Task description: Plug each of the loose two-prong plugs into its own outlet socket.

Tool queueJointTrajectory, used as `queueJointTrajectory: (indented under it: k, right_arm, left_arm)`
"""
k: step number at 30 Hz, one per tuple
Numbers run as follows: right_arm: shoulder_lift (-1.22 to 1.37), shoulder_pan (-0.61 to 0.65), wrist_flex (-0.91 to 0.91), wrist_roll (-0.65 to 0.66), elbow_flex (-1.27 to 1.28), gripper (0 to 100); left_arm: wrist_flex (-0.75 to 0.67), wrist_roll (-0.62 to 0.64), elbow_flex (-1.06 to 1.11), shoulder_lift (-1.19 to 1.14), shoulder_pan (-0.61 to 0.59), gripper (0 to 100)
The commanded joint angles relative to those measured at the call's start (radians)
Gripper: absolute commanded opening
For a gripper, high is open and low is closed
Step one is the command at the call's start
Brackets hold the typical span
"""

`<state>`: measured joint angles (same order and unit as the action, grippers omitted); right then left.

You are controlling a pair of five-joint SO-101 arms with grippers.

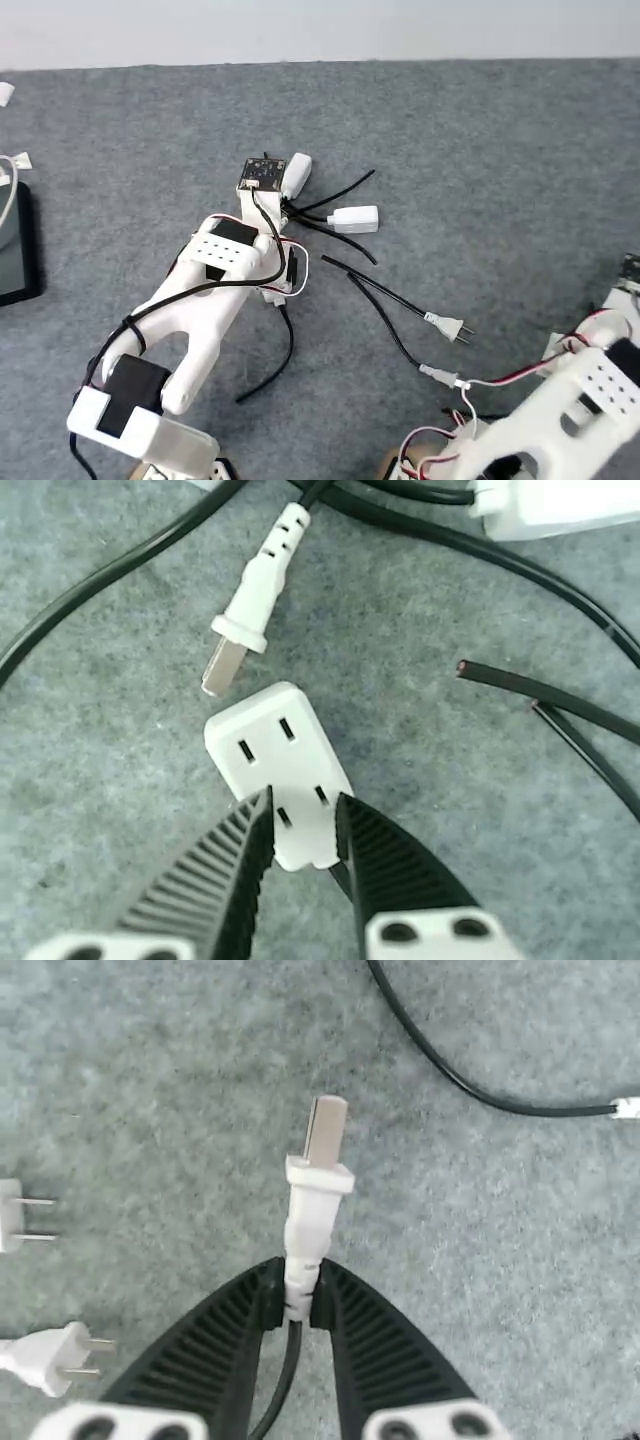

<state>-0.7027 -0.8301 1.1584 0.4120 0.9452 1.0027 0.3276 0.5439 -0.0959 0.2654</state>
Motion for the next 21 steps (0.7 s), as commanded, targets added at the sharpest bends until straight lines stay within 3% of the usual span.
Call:
queueJointTrajectory:
  k: [1, 5, 8, 15, 21]
  right_arm:
    - [0.015, 0.054, -0.005, 0.006, -0.069, 0.9]
    - [0.199, 0.073, -0.054, -0.04, -0.158, 0.9]
    - [0.421, 0.051, 0.012, -0.071, -0.344, 0.9]
    - [0.984, -0.117, 0.222, -0.218, -0.93, 1.2]
    - [1.241, -0.302, 0.202, -0.232, -1.217, 0.9]
  left_arm:
    - [0.034, -0.009, 0.044, -0.052, -0.018, 2]
    - [0.034, -0.009, 0.044, -0.052, -0.018, 2]
    - [0.034, -0.009, 0.044, -0.052, -0.018, 2]
    - [0.034, -0.009, 0.044, -0.052, -0.018, 2]
    - [0.034, -0.009, 0.044, -0.052, -0.018, 2]
